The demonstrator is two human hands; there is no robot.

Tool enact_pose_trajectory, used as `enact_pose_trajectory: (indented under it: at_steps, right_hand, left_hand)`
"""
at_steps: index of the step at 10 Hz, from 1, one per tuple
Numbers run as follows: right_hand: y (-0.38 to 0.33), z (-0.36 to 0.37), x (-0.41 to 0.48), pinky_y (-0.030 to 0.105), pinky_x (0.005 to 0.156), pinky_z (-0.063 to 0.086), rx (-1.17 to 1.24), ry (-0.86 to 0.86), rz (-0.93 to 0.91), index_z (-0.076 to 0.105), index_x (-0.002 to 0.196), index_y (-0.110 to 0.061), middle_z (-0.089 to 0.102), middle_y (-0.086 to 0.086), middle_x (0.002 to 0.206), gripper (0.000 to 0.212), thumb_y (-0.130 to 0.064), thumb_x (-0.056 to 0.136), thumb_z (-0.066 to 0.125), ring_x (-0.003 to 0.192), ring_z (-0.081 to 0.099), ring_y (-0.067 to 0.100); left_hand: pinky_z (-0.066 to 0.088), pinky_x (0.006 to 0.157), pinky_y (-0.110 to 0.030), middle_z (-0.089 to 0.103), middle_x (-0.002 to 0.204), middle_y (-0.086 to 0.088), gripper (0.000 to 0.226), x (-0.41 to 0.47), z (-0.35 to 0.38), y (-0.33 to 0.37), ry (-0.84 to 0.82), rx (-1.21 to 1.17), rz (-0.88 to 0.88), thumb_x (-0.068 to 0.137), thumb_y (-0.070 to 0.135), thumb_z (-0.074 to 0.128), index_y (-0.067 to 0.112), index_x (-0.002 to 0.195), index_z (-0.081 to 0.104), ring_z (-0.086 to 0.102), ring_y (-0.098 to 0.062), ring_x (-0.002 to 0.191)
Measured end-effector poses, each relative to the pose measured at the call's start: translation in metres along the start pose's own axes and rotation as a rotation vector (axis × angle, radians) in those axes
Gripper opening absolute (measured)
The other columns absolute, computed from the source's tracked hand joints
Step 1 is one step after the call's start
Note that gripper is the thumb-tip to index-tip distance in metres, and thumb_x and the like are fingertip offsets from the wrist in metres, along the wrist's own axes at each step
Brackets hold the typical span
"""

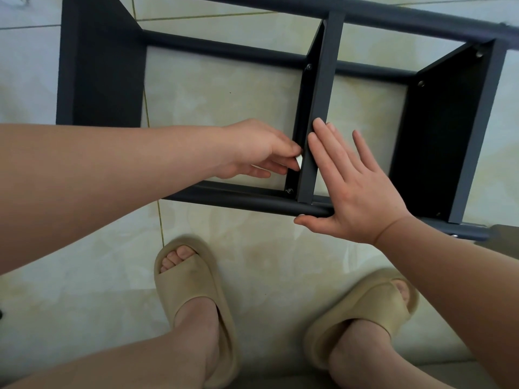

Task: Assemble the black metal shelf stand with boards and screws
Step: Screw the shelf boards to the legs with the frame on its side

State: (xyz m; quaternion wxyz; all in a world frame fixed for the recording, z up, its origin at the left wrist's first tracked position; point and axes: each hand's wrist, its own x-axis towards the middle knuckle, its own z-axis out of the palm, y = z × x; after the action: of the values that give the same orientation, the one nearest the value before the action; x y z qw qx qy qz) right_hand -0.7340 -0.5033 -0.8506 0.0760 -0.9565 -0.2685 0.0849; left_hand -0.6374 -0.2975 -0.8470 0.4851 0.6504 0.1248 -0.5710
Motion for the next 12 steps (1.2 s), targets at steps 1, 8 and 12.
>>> enact_pose_trajectory:
  at_steps: [1,8,12]
  right_hand:
    - [0.0002,0.0001,-0.0004,0.058,0.123,0.017,-0.001,-0.002,-0.002,0.018,0.157,0.004,0.011,0.018,0.167,0.111,-0.08,0.088,0.04,0.155,0.012,0.033]
    - [0.0011,0.0007,0.0,0.058,0.123,0.016,0.008,-0.009,-0.007,0.015,0.158,0.003,0.009,0.019,0.167,0.112,-0.08,0.087,0.042,0.155,0.01,0.033]
    - [-0.0001,-0.0004,0.0004,0.059,0.122,0.018,0.018,-0.017,-0.005,0.016,0.158,0.004,0.009,0.02,0.167,0.112,-0.078,0.087,0.045,0.155,0.012,0.034]
  left_hand:
    - [0.049,0.081,-0.029,0.078,0.091,0.006,0.01,-0.0016,0.0011,-0.0002,-0.009,0.057,0.017,0.096,0.031,0.063,0.025,0.098,0.071,0.073,-0.002,0.079]
    - [0.049,0.084,-0.029,0.078,0.089,0.003,0.013,-0.0033,0.0015,-0.0047,-0.065,0.025,-0.012,0.101,0.023,0.055,0.015,0.102,0.065,0.072,-0.005,0.083]
    - [0.045,0.081,-0.03,0.074,0.077,0.017,0.016,-0.006,-0.0003,-0.0062,-0.039,0.143,0.01,0.101,0.026,0.056,0.024,0.09,0.068,0.066,-0.007,0.098]
